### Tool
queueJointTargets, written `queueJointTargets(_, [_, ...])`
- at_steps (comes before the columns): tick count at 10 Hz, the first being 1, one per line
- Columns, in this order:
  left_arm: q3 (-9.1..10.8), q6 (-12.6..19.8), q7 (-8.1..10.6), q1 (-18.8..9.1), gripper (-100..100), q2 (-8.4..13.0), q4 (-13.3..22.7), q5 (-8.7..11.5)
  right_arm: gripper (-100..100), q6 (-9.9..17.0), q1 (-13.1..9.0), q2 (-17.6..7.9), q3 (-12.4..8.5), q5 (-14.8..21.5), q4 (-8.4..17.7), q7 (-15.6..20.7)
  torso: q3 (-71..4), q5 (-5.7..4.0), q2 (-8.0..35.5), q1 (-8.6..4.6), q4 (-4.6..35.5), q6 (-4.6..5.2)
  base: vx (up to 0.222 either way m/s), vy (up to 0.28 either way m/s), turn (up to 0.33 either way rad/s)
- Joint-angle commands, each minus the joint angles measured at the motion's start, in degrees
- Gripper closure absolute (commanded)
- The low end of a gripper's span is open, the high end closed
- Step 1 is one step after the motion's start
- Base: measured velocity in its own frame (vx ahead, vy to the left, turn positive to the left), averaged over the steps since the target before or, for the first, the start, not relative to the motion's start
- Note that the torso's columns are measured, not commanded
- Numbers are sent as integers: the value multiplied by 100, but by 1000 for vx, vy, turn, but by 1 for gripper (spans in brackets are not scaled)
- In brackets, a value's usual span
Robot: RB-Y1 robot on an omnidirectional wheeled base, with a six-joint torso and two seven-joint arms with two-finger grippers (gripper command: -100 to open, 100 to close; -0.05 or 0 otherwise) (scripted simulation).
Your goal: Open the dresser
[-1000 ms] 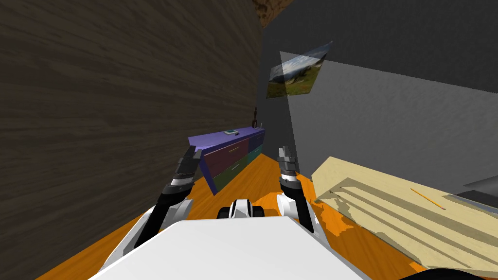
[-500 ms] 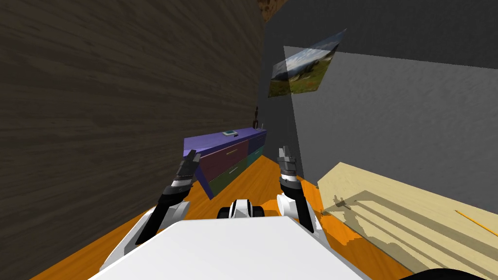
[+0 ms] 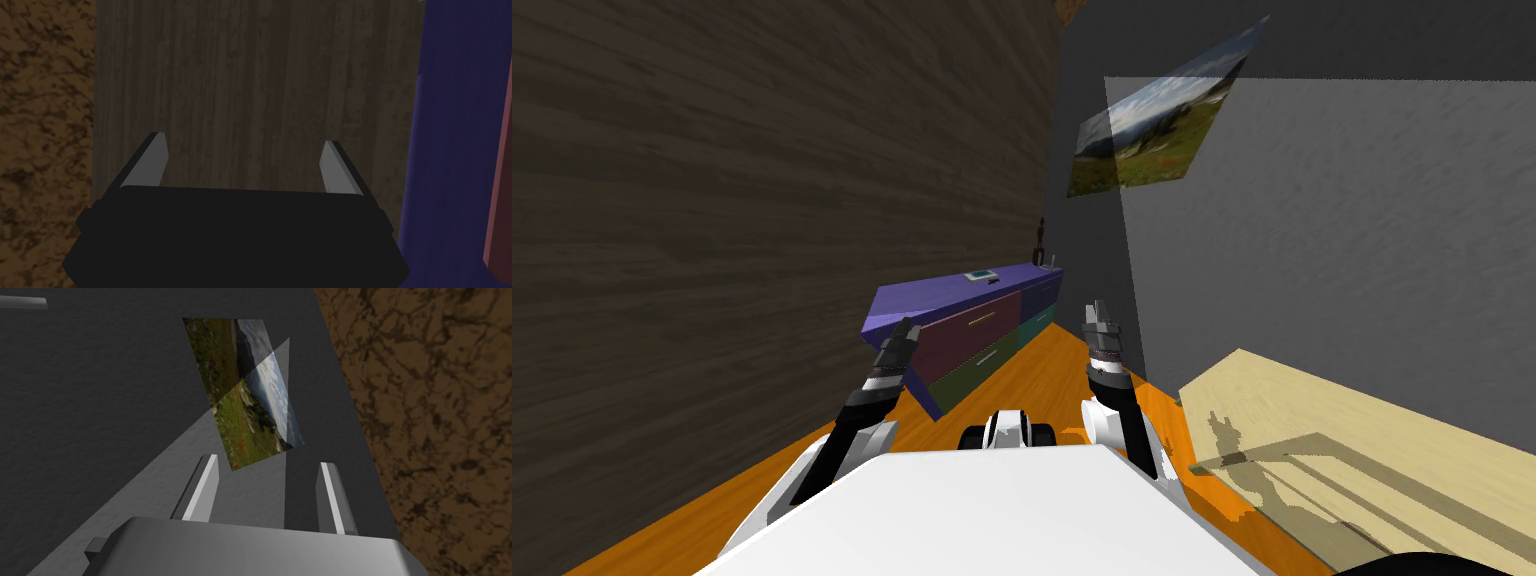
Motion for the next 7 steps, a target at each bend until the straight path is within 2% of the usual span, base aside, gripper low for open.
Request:
queueJointTargets(1, [105,9,29,-131,-100,52,307,67,0,0,-1,0,0,0,0,0,4,2,8,8,1,1,65,-52,42])
queueJointTargets(3, [196,-11,50,-171,-100,84,572,134,0,0,-1,0,0,0,0,0,-1,-2,-2,-8,-1,-1,87,-72,68])
queueJointTargets(7, [380,-53,92,-250,-100,114,1095,267,0,0,0,0,0,0,0,0,-11,-4,-17,-15,-5,1,135,-110,67])
